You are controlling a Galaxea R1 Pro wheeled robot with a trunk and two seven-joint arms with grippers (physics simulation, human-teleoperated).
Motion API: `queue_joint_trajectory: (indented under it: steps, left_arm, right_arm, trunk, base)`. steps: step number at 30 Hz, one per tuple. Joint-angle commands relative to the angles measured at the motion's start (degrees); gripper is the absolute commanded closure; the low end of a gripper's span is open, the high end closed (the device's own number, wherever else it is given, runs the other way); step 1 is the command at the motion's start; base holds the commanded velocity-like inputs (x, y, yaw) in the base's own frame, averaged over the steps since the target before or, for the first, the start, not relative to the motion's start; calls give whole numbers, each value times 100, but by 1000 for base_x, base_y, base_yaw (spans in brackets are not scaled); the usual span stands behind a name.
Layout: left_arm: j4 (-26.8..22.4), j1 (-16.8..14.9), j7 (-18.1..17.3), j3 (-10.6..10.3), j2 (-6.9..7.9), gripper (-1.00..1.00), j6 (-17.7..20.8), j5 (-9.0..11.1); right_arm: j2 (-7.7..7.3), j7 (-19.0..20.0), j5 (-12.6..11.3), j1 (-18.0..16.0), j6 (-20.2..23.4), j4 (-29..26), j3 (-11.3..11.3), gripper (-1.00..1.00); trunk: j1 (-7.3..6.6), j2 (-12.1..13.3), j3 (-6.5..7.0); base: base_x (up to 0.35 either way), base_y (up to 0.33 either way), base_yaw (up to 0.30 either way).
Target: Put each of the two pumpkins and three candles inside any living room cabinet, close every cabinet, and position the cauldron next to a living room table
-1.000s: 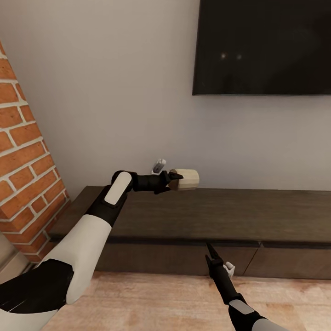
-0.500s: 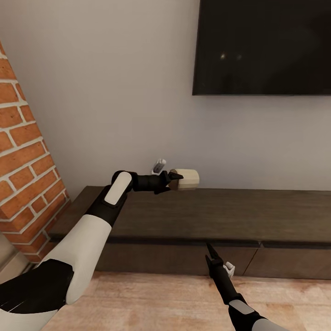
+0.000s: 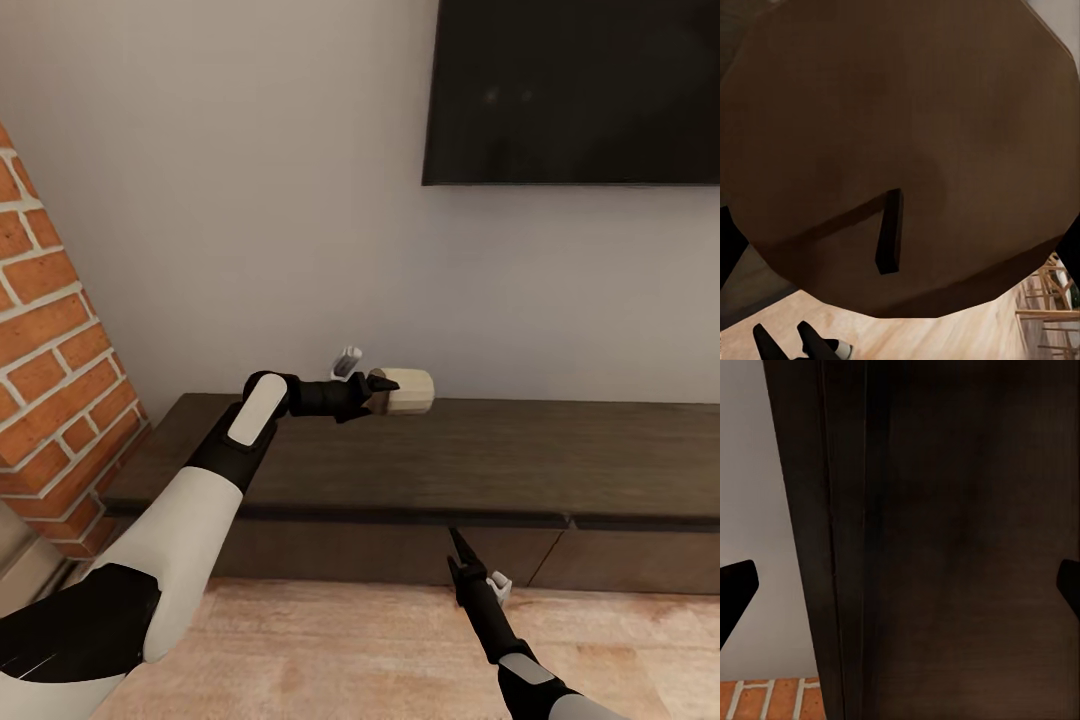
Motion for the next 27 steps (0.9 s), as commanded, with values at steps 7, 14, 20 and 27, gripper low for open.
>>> queue_joint_trajectory:
  steps: [7,14,20,27]
  left_arm:
    - [-2,-3,3,1,0,100,15,27]
    - [-2,-3,3,1,0,100,14,27]
    - [-2,-3,7,-6,0,100,15,27]
    - [-2,-3,12,-226,0,100,7,27]
  right_arm:
    - [0,15,-57,-4,21,7,37,-100]
    - [0,44,-57,-5,97,0,43,-100]
    - [0,68,-57,-5,191,-2,45,-100]
    - [0,40,-57,-5,205,-2,46,-100]
  trunk:
    - [-1,-2,-5]
    - [-1,-2,-5]
    - [-1,-2,-5]
    - [-1,-2,-5]
  base:
    - [0,0,0]
    - [68,0,0]
    - [169,0,0]
    - [14,0,0]
